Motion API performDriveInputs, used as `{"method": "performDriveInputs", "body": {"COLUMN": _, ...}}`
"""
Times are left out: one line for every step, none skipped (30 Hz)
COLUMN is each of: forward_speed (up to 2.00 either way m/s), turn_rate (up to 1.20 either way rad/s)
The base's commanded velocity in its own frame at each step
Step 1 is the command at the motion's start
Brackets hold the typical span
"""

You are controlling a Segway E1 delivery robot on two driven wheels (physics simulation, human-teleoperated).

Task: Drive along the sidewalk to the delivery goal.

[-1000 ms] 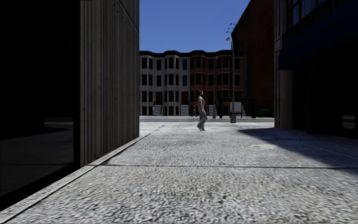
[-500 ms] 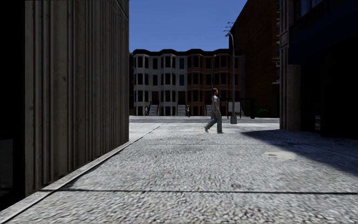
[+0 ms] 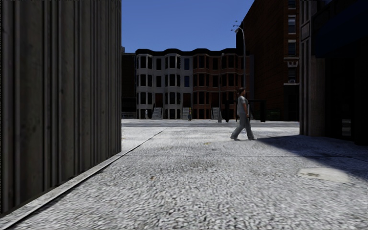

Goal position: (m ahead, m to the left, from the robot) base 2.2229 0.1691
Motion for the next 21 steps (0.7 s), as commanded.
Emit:
{"method": "performDriveInputs", "body": {"forward_speed": 1.69, "turn_rate": 0.0}}
{"method": "performDriveInputs", "body": {"forward_speed": 1.69, "turn_rate": 0.0}}
{"method": "performDriveInputs", "body": {"forward_speed": 1.69, "turn_rate": 0.0}}
{"method": "performDriveInputs", "body": {"forward_speed": 1.69, "turn_rate": 0.0}}
{"method": "performDriveInputs", "body": {"forward_speed": 1.68, "turn_rate": 0.0}}
{"method": "performDriveInputs", "body": {"forward_speed": 1.68, "turn_rate": 0.0}}
{"method": "performDriveInputs", "body": {"forward_speed": 1.68, "turn_rate": 0.0}}
{"method": "performDriveInputs", "body": {"forward_speed": 1.67, "turn_rate": 0.0}}
{"method": "performDriveInputs", "body": {"forward_speed": 1.62, "turn_rate": 0.0}}
{"method": "performDriveInputs", "body": {"forward_speed": 1.55, "turn_rate": 0.0}}
{"method": "performDriveInputs", "body": {"forward_speed": 1.55, "turn_rate": 0.0}}
{"method": "performDriveInputs", "body": {"forward_speed": 1.5, "turn_rate": 0.0}}
{"method": "performDriveInputs", "body": {"forward_speed": 1.49, "turn_rate": -0.13}}
{"method": "performDriveInputs", "body": {"forward_speed": 1.48, "turn_rate": -0.21}}
{"method": "performDriveInputs", "body": {"forward_speed": 1.48, "turn_rate": -0.21}}
{"method": "performDriveInputs", "body": {"forward_speed": 1.47, "turn_rate": -0.25}}
{"method": "performDriveInputs", "body": {"forward_speed": 1.47, "turn_rate": -0.19}}
{"method": "performDriveInputs", "body": {"forward_speed": 1.47, "turn_rate": 0.0}}
{"method": "performDriveInputs", "body": {"forward_speed": 1.47, "turn_rate": 0.0}}
{"method": "performDriveInputs", "body": {"forward_speed": 1.47, "turn_rate": 0.0}}
{"method": "performDriveInputs", "body": {"forward_speed": 1.47, "turn_rate": 0.0}}
